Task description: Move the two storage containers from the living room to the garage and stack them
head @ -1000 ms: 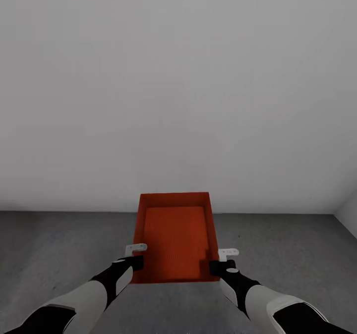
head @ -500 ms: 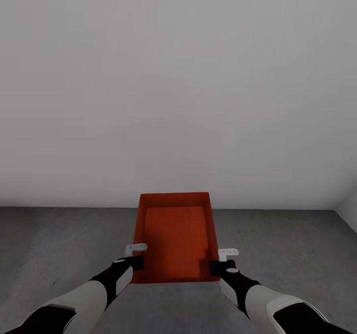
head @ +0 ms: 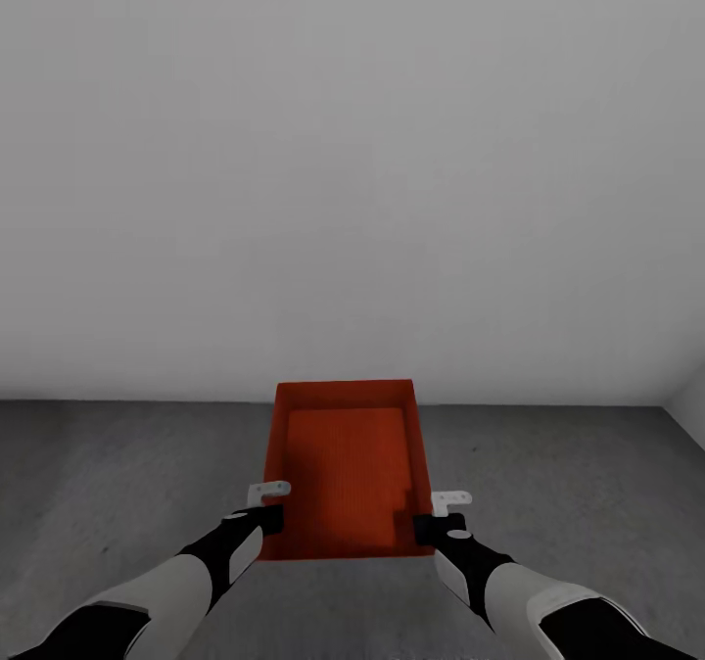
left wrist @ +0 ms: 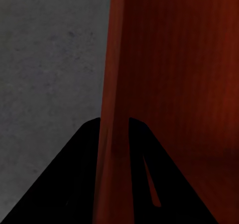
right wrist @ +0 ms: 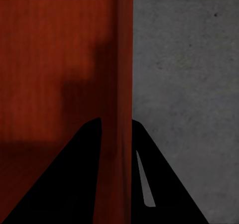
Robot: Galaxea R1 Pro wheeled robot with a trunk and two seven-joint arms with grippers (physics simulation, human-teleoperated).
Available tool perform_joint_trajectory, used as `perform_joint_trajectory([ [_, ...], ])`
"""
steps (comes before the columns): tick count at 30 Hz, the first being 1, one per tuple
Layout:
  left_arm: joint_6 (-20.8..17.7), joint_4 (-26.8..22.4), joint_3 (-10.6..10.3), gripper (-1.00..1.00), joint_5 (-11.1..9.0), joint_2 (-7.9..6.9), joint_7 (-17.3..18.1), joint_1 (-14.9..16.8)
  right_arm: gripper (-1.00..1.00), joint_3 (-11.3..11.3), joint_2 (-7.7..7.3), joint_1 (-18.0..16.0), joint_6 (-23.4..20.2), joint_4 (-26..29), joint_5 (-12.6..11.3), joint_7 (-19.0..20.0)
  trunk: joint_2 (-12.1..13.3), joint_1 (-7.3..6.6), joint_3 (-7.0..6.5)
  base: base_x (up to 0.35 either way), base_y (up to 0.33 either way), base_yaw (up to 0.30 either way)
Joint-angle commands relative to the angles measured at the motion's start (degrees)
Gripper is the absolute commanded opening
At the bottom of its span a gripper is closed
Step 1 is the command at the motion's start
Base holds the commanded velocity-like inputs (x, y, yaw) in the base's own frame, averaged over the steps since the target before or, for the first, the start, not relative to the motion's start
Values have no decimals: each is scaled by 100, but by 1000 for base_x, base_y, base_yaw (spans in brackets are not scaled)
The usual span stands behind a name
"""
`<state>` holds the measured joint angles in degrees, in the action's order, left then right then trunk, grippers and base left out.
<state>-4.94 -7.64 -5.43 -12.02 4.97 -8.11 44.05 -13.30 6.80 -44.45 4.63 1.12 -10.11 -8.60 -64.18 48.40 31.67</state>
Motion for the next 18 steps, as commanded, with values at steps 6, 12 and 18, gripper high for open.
perform_joint_trajectory([
  [6, -33, -36, 173, -100, 76, -40, -289, 7, -100, -67, -1, -3, 29, -288, -100, -19, -246, 132, 168, 0, 0, 0],
  [12, -33, -36, 173, -100, 75, -40, -287, 6, -100, -67, 1, -3, 29, -289, -102, -20, -486, 264, 332, 0, 0, 0],
  [18, -33, -36, 173, -100, 75, -40, -288, 7, -100, -67, 3, -3, 28, -290, -102, -19, -727, 396, 495, 0, 0, 0],
])
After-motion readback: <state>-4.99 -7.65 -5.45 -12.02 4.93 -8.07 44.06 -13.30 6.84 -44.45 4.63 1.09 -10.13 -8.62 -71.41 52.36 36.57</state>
